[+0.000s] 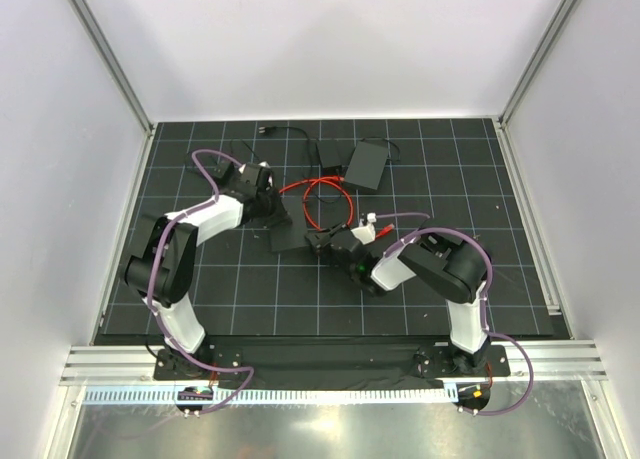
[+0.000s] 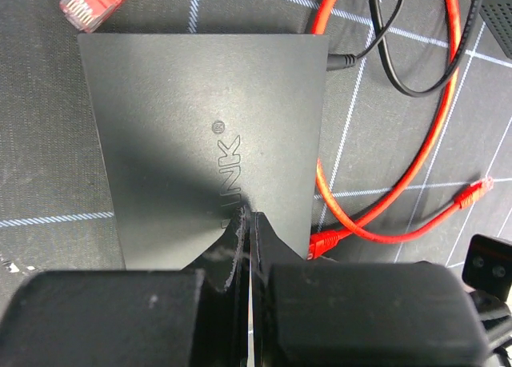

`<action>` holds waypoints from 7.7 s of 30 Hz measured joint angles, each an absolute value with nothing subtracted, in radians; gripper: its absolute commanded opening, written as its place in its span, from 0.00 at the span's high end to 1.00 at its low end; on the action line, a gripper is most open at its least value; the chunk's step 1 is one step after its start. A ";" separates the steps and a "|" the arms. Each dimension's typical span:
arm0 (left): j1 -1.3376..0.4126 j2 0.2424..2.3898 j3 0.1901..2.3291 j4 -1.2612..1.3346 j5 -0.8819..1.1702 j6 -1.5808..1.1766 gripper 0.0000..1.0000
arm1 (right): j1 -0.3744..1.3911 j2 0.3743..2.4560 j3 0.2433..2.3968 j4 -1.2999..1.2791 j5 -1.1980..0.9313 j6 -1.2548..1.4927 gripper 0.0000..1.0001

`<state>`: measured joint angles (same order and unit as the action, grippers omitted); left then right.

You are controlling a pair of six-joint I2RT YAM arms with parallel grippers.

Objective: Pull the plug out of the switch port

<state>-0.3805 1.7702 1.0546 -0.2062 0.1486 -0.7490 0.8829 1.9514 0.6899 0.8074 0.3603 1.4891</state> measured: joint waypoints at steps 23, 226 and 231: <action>-0.382 1.776 1.048 -0.196 0.213 -0.749 1.00 | 0.890 1.977 0.590 0.973 0.471 1.612 0.61; -0.447 1.553 0.749 -0.040 0.191 -0.720 0.55 | -0.203 1.542 0.630 0.109 0.207 0.857 0.99; -0.447 1.552 0.748 -0.038 0.193 -0.720 0.54 | -0.203 1.528 0.630 0.117 0.195 0.824 0.81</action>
<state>-0.4473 1.5524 0.7479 -0.0383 0.1932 -0.7204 -0.2031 1.5284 0.6300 0.1165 0.1947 0.8242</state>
